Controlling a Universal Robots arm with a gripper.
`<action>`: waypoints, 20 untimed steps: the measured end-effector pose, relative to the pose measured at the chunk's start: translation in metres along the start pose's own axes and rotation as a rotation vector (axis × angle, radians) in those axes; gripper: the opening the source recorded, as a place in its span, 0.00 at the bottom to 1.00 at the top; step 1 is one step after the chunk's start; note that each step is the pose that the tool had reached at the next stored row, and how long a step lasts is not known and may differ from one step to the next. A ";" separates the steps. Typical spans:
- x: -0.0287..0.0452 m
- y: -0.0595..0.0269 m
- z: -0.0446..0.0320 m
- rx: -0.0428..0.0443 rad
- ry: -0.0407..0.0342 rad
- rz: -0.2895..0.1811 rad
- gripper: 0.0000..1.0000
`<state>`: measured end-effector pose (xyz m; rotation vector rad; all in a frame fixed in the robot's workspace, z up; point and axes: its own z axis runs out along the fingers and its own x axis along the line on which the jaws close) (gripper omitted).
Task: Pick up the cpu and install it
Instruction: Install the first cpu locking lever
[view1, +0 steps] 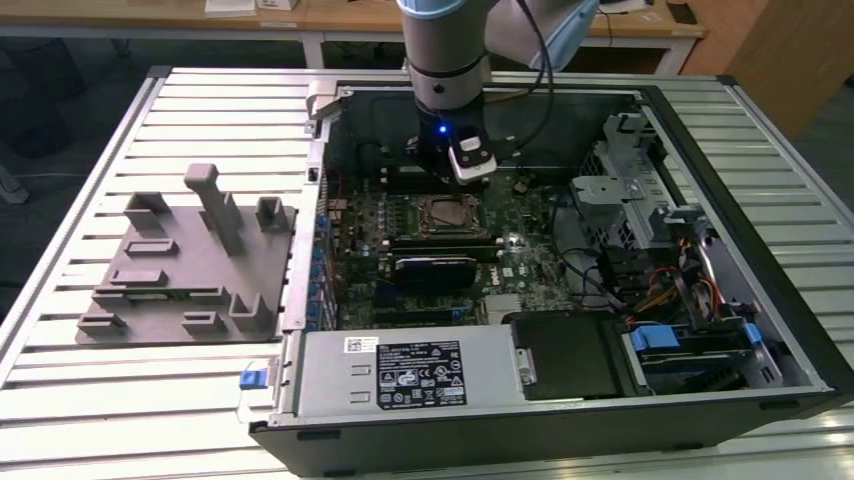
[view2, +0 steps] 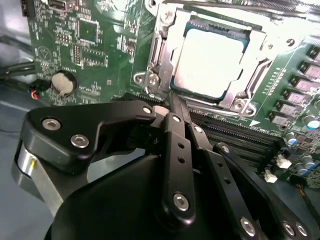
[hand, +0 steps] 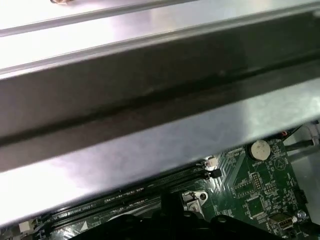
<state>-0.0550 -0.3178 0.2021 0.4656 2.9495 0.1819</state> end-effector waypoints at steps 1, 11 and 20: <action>-0.0006 0.0002 0.0002 0.0051 0.0015 0.000 0.11; -0.0021 0.0006 0.0008 0.0476 0.0234 -0.003 0.11; -0.0032 0.0019 -0.0073 0.0484 0.0232 -0.003 0.11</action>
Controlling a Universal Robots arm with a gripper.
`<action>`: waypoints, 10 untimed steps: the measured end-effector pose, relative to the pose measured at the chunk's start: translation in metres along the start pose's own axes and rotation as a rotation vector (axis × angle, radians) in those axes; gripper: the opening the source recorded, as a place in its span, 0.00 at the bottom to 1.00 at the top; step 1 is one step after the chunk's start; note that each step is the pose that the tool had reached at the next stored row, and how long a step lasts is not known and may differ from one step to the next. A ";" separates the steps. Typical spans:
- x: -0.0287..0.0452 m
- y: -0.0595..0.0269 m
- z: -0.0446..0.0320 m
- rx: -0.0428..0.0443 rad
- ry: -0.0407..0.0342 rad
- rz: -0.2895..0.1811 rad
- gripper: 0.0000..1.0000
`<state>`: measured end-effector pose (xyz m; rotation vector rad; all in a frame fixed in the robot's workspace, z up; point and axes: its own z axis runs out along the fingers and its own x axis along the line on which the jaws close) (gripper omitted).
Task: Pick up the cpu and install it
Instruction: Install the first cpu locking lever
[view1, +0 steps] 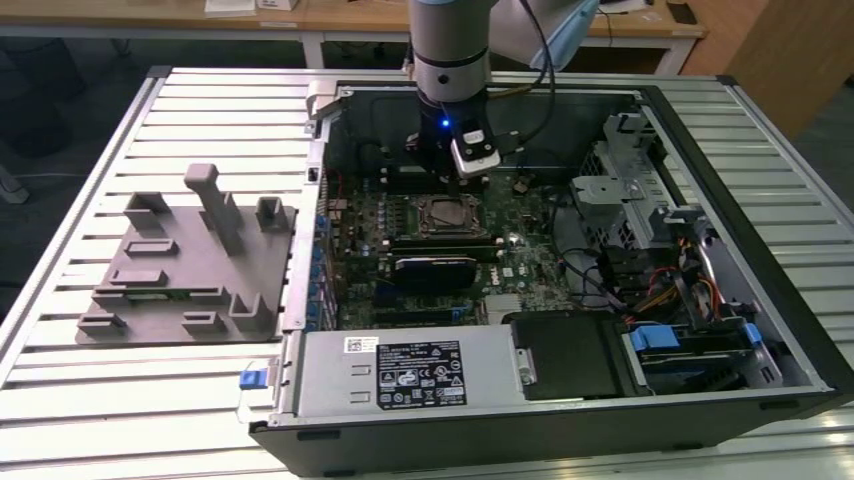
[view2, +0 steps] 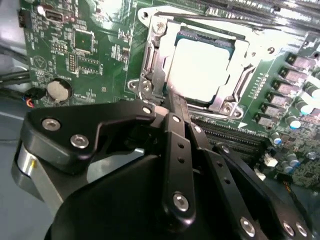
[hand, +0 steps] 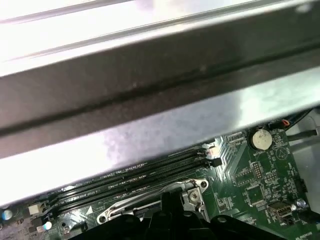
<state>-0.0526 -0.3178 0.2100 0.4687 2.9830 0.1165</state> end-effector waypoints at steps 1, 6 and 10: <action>0.0000 0.0000 0.0000 -0.0001 -0.0001 0.000 0.11; 0.0000 0.0000 0.0000 0.0057 -0.0018 -0.001 0.11; -0.0003 -0.0011 0.0001 0.0393 -0.0120 -0.005 0.11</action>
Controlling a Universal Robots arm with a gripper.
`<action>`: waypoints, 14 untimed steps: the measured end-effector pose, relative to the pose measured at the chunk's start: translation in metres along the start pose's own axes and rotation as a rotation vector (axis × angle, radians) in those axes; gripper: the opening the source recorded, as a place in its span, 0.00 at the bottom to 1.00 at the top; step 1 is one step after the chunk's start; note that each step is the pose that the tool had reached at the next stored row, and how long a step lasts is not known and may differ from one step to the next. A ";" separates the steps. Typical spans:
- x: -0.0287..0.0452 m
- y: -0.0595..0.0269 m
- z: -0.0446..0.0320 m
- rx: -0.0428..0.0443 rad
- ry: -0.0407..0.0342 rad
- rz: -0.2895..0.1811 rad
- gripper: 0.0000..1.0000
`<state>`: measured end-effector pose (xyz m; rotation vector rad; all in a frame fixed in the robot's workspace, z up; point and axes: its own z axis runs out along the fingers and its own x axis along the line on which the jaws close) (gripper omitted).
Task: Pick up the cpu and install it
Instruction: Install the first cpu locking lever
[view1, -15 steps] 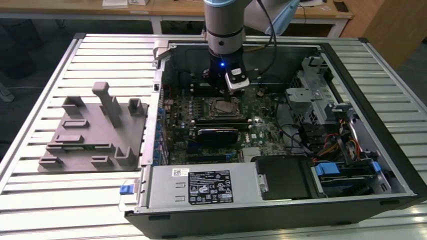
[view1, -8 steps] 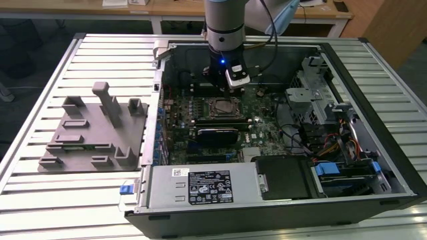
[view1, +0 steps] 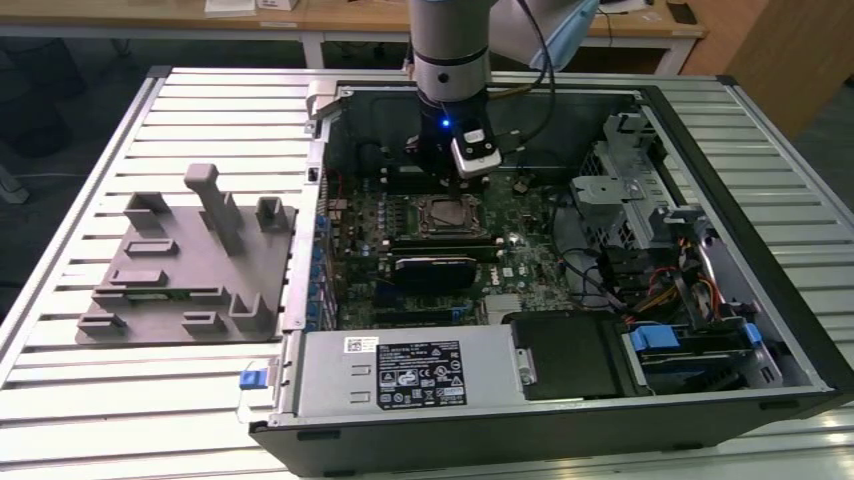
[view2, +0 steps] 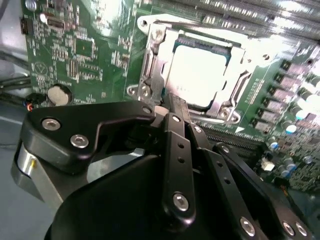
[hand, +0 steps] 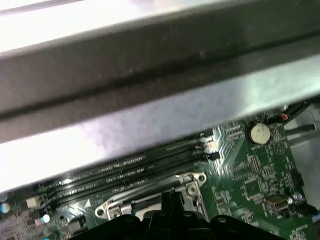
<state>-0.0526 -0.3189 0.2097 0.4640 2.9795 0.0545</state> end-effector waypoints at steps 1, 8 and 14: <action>-0.0002 -0.0005 0.0000 0.0087 -0.0022 -0.001 0.11; -0.0023 -0.0076 0.0011 0.0422 0.0109 -0.005 0.11; -0.0043 -0.0141 0.0012 0.0498 0.0223 -0.005 0.11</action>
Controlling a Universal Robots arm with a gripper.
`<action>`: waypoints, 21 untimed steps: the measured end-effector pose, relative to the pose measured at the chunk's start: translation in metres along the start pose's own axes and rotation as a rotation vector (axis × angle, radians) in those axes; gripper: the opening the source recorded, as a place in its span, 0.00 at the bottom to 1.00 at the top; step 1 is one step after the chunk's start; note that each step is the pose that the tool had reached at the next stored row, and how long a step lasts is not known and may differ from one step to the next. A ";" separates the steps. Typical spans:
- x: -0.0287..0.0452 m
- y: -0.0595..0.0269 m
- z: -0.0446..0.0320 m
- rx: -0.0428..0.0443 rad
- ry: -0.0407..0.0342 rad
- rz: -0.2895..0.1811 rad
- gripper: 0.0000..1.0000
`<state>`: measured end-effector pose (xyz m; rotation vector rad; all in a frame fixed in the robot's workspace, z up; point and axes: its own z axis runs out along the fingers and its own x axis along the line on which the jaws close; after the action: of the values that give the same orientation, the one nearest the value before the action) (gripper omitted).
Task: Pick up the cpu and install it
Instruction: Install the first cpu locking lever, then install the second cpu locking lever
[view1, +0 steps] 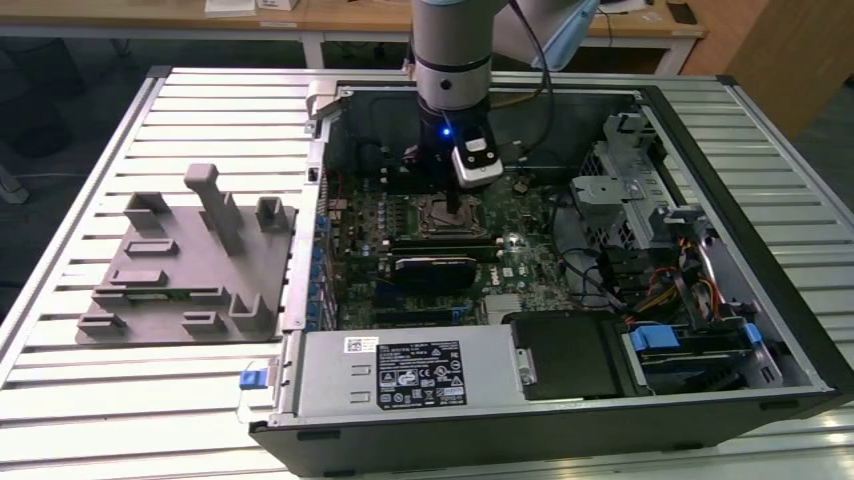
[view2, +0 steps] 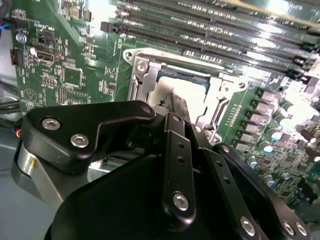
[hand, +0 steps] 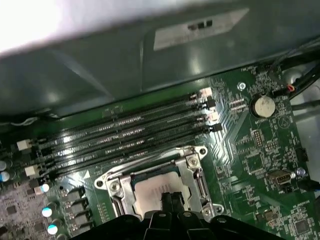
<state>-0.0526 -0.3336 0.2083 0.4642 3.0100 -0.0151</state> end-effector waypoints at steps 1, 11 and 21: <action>-0.0003 -0.0010 0.0000 0.0001 0.0004 0.000 0.11; -0.0009 -0.0029 0.0001 0.0001 0.0007 0.000 0.11; -0.0014 -0.0029 -0.0050 0.0005 0.0005 0.000 0.11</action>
<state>-0.0526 -0.3367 0.2134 0.4643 3.0106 -0.0158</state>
